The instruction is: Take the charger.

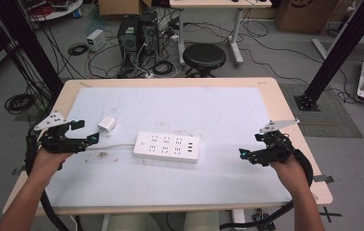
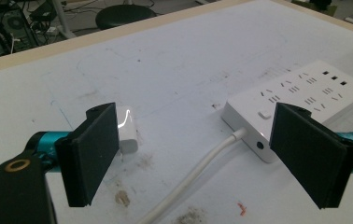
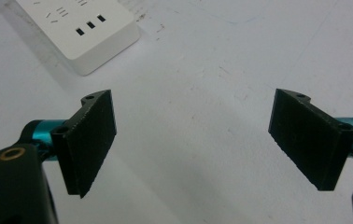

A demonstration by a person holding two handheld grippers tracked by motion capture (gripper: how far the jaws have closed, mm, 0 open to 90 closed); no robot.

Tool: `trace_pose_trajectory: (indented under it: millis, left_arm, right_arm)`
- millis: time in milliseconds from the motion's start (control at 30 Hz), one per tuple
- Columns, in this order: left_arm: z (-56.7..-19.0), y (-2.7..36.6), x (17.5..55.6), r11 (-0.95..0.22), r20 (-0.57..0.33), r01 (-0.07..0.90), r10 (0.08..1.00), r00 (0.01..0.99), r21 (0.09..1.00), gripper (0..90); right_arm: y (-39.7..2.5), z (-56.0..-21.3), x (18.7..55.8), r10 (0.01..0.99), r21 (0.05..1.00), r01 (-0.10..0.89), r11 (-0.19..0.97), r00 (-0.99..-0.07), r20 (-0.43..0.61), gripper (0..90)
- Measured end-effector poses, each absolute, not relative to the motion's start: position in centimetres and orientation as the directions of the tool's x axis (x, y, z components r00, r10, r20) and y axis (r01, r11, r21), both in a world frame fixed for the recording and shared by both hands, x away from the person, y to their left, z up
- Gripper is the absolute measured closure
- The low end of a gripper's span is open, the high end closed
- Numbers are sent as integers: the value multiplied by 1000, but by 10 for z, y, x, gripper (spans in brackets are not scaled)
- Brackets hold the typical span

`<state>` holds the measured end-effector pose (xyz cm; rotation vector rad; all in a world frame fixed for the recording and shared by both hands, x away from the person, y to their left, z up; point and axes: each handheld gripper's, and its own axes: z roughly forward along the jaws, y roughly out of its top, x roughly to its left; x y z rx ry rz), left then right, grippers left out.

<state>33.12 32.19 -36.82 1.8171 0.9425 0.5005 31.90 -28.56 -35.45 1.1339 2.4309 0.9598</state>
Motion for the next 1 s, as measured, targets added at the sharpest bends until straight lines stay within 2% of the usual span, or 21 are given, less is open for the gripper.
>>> trace_pose_trajectory:
  millis: [433,600,767,1000]
  left_arm:
    - [-366,321,336,-199,-89,383,783,616,902,160]
    - [-364,322,340,-194,-85,384,794,602,903,161]
    - [-363,323,349,-164,-91,401,833,546,901,160]
    - [-356,317,370,-175,-79,401,837,542,899,160]
  right_arm:
    - [-286,-351,318,710,676,540,501,-704,37,154]
    - [-283,-351,317,717,673,550,495,-696,41,154]
    - [-283,-352,319,716,669,541,509,-698,18,154]
    - [-284,-353,320,728,671,554,493,-684,30,154]
